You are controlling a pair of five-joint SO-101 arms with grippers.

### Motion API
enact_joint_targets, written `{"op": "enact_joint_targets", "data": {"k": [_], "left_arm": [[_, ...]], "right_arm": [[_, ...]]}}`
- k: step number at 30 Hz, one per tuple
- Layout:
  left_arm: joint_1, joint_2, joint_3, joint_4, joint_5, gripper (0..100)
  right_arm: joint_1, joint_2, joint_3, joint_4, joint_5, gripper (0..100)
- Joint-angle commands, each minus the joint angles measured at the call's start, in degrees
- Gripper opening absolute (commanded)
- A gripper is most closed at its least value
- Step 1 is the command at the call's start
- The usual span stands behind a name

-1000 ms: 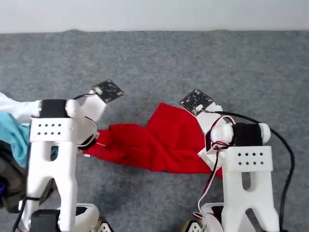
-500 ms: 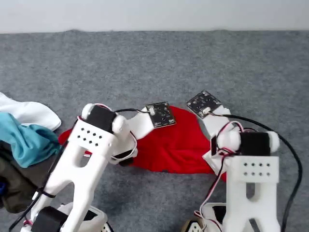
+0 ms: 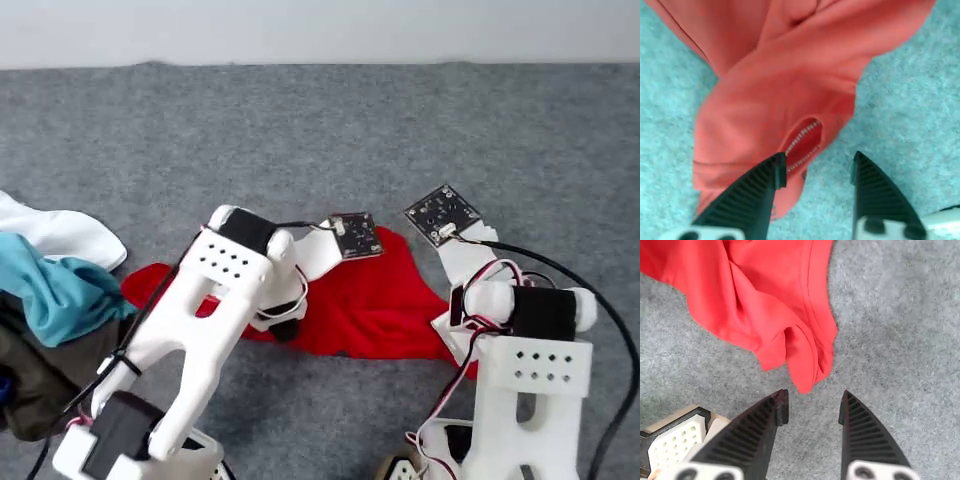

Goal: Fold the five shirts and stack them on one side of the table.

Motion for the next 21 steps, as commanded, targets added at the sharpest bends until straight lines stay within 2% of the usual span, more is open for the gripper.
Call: {"op": "enact_joint_targets", "data": {"k": [1,11,16,21], "left_arm": [[0.26,0.62,-4.26,-0.97,0.18,22],[0.53,9.32,-7.52,-3.08,0.18,22],[3.25,11.16,-7.16,-1.49,0.18,22],[4.84,11.34,-7.16,-1.05,-0.09,14]], "right_arm": [[0.57,-1.45,-2.11,2.33,-0.26,16.6],[0.57,-1.10,-2.02,2.33,-0.26,16.6],[0.57,-1.10,-2.02,2.33,-0.26,16.6],[0.57,-1.19,-2.02,2.33,-0.26,16.6]]}}
